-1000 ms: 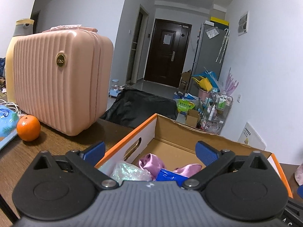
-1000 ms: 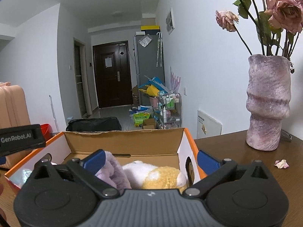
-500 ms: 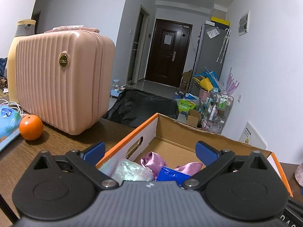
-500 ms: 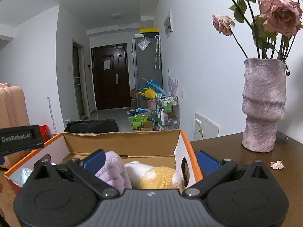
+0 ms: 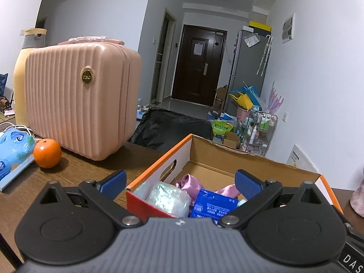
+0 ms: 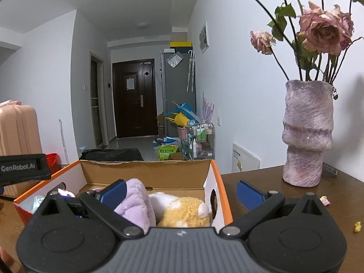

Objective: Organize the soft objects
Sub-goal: 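Withdraw both tools from the box toward the pink sponge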

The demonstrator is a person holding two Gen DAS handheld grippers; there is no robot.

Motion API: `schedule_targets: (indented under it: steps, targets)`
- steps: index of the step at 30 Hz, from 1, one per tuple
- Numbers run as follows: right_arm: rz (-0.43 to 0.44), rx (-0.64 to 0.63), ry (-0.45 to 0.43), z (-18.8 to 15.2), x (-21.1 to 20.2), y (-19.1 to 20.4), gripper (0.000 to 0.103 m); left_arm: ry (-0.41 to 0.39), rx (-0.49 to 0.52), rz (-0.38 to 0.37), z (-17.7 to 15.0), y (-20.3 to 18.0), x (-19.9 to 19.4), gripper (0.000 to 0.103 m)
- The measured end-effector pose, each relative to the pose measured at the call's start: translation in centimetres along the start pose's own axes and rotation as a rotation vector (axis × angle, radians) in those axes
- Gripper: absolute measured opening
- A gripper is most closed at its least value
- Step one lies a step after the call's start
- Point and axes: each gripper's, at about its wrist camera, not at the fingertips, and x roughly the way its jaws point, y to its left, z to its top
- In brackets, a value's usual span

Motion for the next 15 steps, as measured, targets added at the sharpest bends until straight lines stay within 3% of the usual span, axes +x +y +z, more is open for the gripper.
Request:
schedule_targets:
  steps: [15]
  targets:
    - [-0.008, -0.010, -0.027, -1.2, -4.4, -0.6, 0.103, -0.023, 0.062, -0.033, -1.6, 2.3, -5.3, 0.103]
